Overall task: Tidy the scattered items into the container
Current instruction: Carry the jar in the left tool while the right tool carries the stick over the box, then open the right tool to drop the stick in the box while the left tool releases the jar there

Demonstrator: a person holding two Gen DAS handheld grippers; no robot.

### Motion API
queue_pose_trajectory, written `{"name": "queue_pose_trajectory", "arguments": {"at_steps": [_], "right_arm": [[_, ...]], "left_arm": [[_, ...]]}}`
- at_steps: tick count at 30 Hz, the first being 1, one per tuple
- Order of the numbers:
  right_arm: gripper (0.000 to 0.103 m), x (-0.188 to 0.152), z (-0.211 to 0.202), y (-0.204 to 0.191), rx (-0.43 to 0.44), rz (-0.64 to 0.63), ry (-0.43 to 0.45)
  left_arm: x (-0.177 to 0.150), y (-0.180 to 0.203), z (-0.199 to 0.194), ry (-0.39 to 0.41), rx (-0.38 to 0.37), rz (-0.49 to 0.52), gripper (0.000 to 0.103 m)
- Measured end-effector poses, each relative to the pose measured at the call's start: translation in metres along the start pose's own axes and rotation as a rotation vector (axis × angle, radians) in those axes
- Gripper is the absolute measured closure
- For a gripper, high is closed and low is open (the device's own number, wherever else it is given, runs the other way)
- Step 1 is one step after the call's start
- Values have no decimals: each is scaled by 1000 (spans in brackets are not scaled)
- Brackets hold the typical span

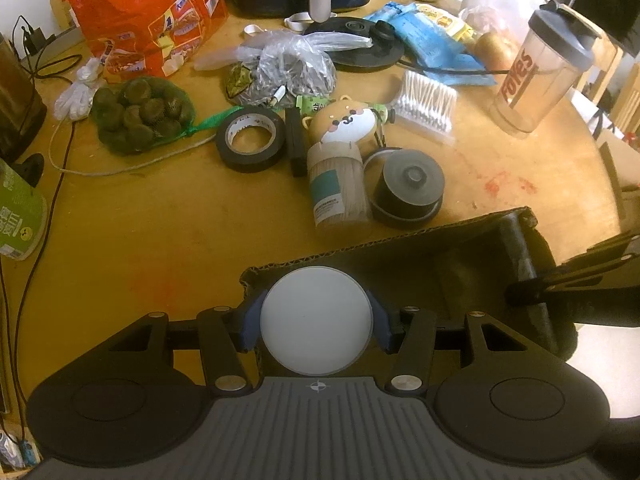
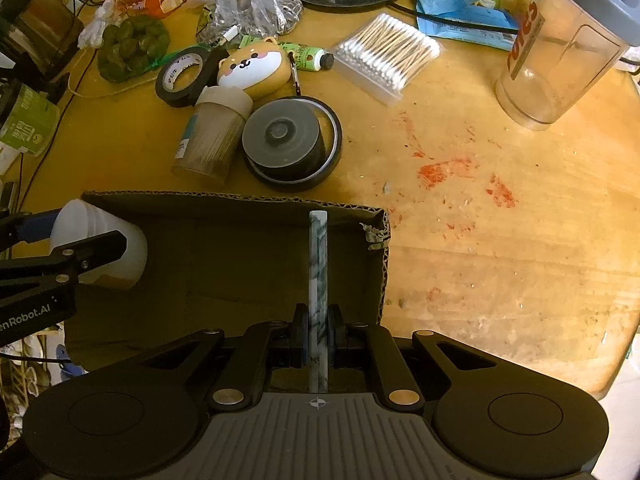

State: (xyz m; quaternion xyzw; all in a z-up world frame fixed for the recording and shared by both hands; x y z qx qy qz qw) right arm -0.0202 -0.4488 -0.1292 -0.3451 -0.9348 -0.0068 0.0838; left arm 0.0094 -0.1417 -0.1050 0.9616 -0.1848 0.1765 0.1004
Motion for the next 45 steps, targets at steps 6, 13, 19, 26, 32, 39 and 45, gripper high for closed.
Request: {"name": "queue_pose_trajectory", "arguments": {"at_steps": [6,13,19,26,32,39,45], "right_arm": [[91,1,3,-1,-12,-5,-5],[60,3,-1,0,-39,-7,13],[43,3,-7,-6,-6,-12,29],[43,8,-19,-8,-2,-11,79],[64,13,-23,-9,16,1,113],[99,17,-20,-13,4,-27,117],[101,12,-14,-16,-11,-59,93]], "left_arm": [[1,-2,1,-5,10,4,50],[-1,0,5,-27,16,20,50],[5,1,0,-14,14,23,48],[6,2,-5,-5,2,12,48],[5,1,-7,-3,-3,-2,47],[3,-4,-9,-5,-3,-29,47],[2,-5,-9,-7,-4,-35,47]]}}
Point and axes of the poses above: each gripper's, at about its wrist camera, not at the fingertips, and z roughly the way its jaws point, y to its right, x to its top, the point moved 8 cm from there along z, roughly the way its jaws point, and after that the axes turned 7 degrees about -x, right-handed, at the moved point
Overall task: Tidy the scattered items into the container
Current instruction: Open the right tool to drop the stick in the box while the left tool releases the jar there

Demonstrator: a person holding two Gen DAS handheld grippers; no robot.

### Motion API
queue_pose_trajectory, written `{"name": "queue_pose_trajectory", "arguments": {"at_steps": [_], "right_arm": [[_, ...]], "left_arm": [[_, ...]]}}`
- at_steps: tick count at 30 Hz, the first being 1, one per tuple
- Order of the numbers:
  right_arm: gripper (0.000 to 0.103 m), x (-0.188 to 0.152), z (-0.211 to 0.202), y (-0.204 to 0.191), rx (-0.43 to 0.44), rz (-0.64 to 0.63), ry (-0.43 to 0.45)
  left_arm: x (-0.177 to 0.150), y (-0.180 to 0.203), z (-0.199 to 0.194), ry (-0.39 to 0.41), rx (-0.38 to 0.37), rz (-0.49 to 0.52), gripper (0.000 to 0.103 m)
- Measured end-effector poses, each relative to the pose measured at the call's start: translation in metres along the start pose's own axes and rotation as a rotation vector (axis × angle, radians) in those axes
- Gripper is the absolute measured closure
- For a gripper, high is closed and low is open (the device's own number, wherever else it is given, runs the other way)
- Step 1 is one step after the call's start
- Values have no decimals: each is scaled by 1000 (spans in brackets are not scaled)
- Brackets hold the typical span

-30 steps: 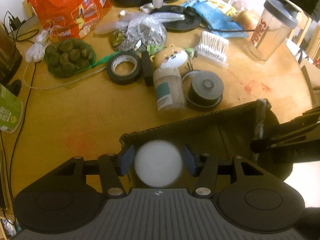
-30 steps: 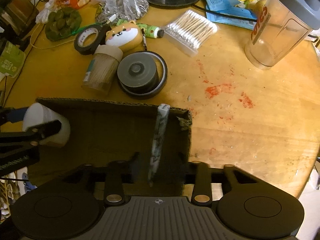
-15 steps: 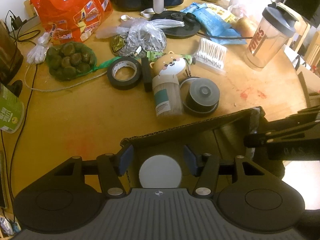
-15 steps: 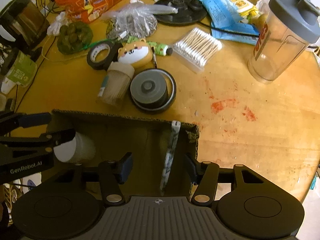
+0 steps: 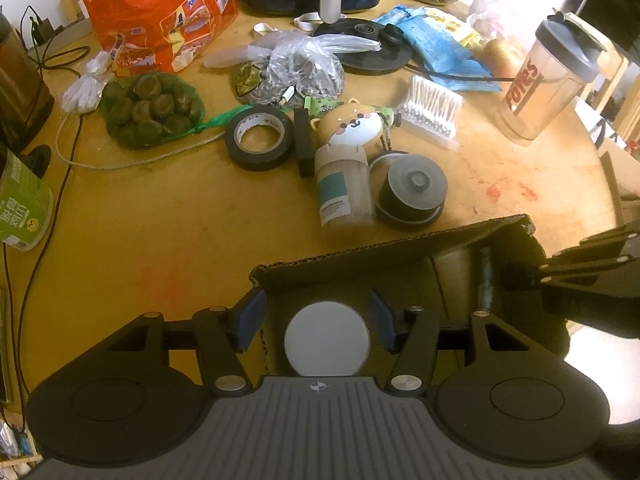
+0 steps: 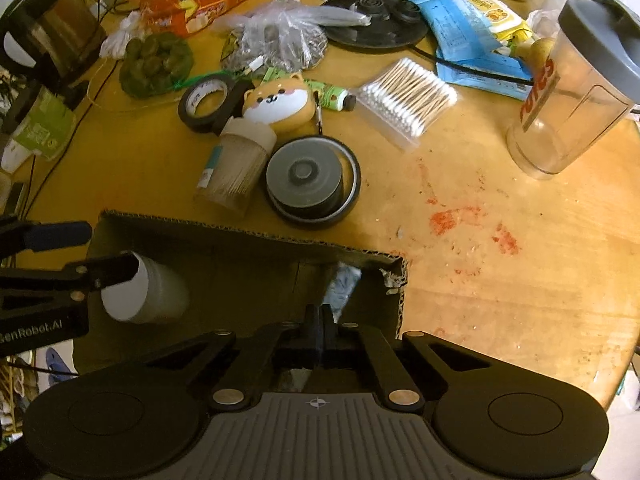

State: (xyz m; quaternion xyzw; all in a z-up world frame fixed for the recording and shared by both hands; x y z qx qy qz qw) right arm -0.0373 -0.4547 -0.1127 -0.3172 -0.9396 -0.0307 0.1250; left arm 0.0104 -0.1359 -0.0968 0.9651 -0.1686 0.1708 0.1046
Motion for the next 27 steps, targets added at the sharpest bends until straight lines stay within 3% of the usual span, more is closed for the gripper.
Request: {"name": "queue_pose_trajectory", "arguments": {"at_steps": [7,10,12,13,14,15,19,21,27], "right_arm": [[100,-5,-1,4,3,11,-8],[93,-3,-5,6,17,32,1],[66,-1,-8,8,20,52,8],[37,1,-9,9,15,59,14],[16,3,-11,10,10,66,21],[10,5,-12,11,4,73,28],[3,13,-16,8,19,67,44],[3,16,-17,7,30,65,52],[3,26,-20,1,43,41,70]], "left_arm": [[0,1,-2,7,-6,-1,47],[0,1,-4,11,-3,-6,47],[0,0,-5,14,-1,-11,46],[0,-1,-6,16,0,-13,44],[0,-1,-8,23,3,-16,34],[0,-2,-9,29,6,-20,29],[0,-5,-13,38,18,-31,25],[-1,-6,-14,38,23,-38,20],[-3,-11,-19,44,27,-52,18]]}}
Point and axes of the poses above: each gripper's, at about its wrist camera, not at the fingertips, and z roughly the way its jaws point, y to its right, x to its top, the point moved 8 cm from there along z, roughly the way its jaws point, and after that the axes turned 7 degrees about -x, right-handed, at the moved point
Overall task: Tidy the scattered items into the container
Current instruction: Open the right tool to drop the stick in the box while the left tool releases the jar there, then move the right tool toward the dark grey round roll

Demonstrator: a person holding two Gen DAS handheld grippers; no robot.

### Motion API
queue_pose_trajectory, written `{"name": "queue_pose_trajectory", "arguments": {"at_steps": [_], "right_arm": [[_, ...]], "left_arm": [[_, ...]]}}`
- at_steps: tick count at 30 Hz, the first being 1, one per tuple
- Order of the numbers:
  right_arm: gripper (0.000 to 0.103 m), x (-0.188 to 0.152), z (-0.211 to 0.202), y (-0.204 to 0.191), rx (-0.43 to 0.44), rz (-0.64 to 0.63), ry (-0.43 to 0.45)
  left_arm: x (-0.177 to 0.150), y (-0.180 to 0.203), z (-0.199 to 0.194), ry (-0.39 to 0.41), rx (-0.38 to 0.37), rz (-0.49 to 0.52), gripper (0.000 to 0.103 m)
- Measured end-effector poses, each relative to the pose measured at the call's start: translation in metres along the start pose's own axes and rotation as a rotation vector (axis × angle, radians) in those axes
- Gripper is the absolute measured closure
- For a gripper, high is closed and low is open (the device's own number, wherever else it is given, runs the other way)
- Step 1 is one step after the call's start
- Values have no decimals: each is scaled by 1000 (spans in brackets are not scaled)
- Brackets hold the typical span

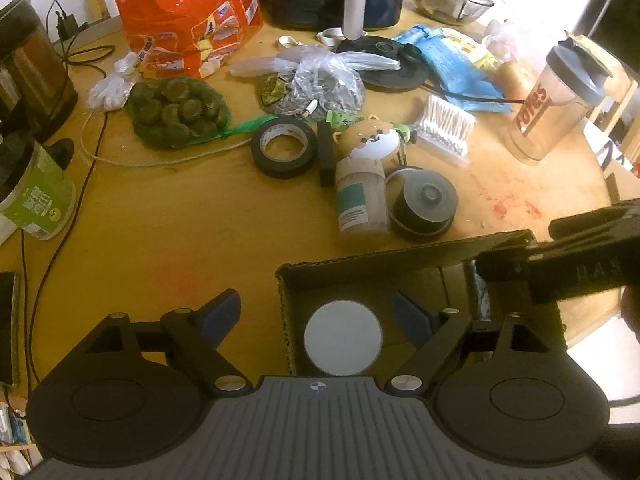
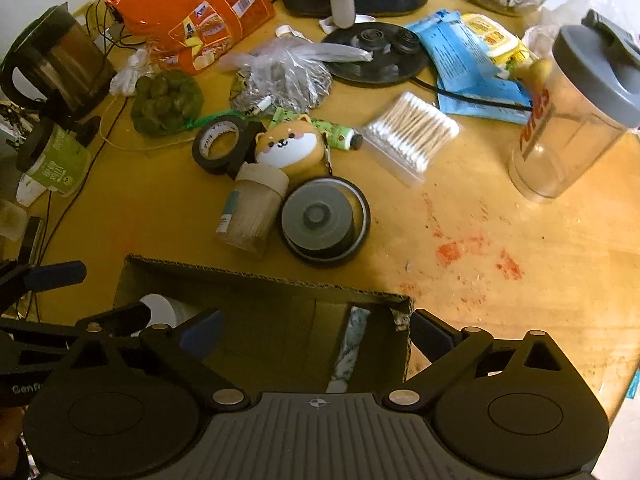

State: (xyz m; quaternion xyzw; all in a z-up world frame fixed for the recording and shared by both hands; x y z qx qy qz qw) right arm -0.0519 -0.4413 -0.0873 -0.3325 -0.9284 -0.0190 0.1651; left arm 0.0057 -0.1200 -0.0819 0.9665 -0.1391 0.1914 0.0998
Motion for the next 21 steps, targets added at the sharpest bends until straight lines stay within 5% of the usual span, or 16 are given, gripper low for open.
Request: {"name": "queue_pose_trajectory", "arguments": {"at_steps": [21], "right_arm": [[3,44,26,20,-63,-32,18]], "left_arm": [[-12,-27,-12,1,7,-111,18]]}}
Point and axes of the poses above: each gripper's, at about its wrist camera, not at the fingertips, and z roughly the way its jaws point, y to its right, x to its top, the point moved 8 cm from there along z, roughly the way its jaws point, and after that the axes turned 7 degrees about -x, right-handed, at the moved point
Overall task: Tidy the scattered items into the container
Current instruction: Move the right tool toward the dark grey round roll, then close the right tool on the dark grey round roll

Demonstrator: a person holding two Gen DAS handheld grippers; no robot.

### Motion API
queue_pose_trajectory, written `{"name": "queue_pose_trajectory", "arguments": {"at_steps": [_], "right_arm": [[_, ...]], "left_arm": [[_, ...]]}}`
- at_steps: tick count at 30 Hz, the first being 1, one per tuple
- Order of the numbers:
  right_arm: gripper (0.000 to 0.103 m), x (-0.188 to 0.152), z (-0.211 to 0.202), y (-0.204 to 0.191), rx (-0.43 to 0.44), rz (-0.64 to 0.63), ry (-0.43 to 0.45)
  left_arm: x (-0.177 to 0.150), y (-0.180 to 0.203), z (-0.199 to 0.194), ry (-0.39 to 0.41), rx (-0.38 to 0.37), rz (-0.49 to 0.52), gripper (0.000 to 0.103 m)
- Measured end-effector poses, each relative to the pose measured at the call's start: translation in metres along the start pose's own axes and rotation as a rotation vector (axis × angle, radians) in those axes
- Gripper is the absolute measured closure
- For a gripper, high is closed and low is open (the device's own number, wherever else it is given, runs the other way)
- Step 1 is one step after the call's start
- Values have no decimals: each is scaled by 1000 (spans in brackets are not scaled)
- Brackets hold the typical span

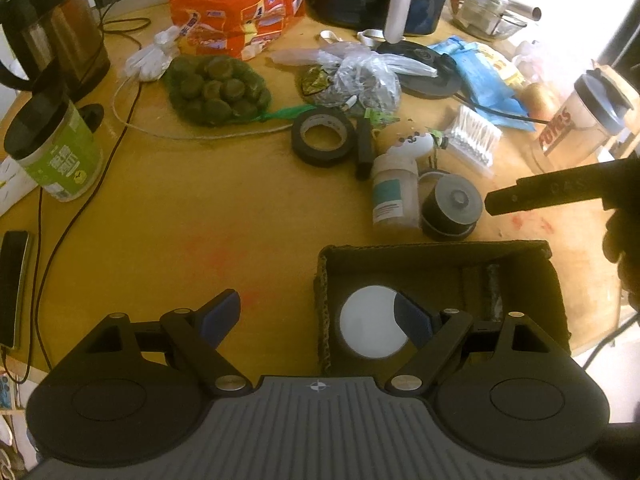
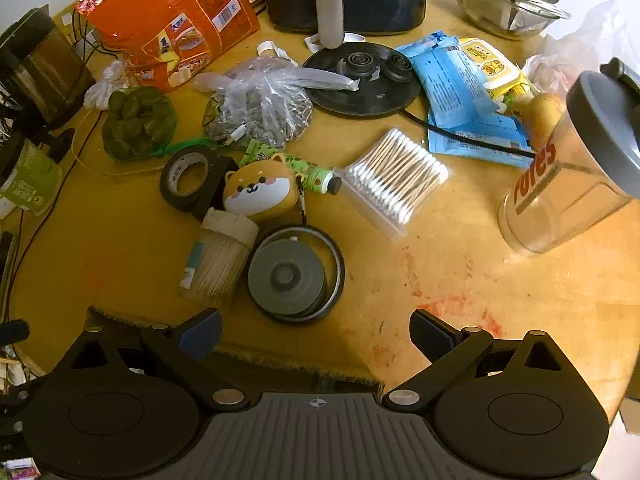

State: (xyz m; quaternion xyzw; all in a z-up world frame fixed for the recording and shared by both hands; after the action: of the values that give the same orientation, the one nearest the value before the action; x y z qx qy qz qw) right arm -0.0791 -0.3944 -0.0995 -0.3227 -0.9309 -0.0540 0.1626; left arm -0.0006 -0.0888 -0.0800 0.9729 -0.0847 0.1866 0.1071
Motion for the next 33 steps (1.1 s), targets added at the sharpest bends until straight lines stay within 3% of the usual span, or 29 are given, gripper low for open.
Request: {"name": "queue_pose_trajectory", "arguments": {"at_steps": [21,33], "right_arm": [[10,19,54,-22,-2,-139,-86],[30,16,79,-38,-4,-218,-138]], "left_arm": [[-10,-16,1,-12,14,-105,18],[-15,-17,6,-24,12,-134,18]]}}
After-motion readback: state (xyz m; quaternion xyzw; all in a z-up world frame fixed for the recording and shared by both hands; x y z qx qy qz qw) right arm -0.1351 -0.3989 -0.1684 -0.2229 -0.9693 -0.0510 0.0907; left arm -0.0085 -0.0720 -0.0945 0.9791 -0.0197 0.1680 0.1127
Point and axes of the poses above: each gripper's, at about its wrist camera, not at the fingertips, and z roughly the way its jaws point, y to its right, x to its top, the point moved 8 cm from there along z, roughly the way its jaws point, and after that the axes turned 7 degrees about -x, right-handed, at the moved point
